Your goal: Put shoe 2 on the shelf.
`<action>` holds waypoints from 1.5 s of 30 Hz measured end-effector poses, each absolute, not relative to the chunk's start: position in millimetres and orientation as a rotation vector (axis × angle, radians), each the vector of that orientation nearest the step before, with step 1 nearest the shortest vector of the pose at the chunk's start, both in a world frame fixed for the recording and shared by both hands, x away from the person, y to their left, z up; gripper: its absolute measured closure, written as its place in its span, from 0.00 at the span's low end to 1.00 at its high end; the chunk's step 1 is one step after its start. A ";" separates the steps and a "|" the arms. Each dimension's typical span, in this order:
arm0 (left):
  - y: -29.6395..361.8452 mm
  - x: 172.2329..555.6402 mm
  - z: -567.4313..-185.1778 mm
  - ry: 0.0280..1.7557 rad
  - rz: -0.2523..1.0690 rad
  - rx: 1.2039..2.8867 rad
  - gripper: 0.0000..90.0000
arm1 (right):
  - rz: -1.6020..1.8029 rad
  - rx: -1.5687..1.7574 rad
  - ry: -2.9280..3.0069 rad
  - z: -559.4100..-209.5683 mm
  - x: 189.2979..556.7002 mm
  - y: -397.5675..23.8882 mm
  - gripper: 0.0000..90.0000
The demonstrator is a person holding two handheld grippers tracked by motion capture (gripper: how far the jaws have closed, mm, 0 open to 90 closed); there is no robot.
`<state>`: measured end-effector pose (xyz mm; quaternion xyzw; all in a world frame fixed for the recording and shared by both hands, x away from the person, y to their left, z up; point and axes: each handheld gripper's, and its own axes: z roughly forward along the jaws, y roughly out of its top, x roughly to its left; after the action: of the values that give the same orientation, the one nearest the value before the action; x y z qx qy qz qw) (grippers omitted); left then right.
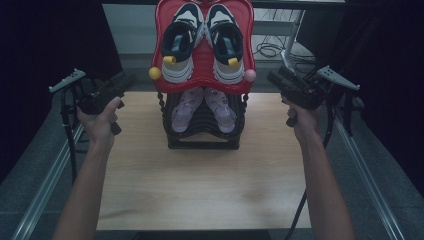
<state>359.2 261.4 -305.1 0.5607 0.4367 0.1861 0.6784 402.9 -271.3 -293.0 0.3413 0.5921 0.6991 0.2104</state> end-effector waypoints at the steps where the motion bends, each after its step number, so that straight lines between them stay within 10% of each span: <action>1: 261.5 358.4 -307.8 0.983 0.422 1.265 0.44 | 1.943 0.951 1.650 -296.4 401.7 -271.8 0.41; 45: 240.6 326.6 -477.3 1.145 0.305 1.496 0.44 | 1.760 1.181 1.911 -472.6 374.4 -253.9 0.42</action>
<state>326.6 240.6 -477.3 0.6396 0.4897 0.1302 0.5781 374.4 -253.9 -472.6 0.4094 0.6627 0.6104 0.1435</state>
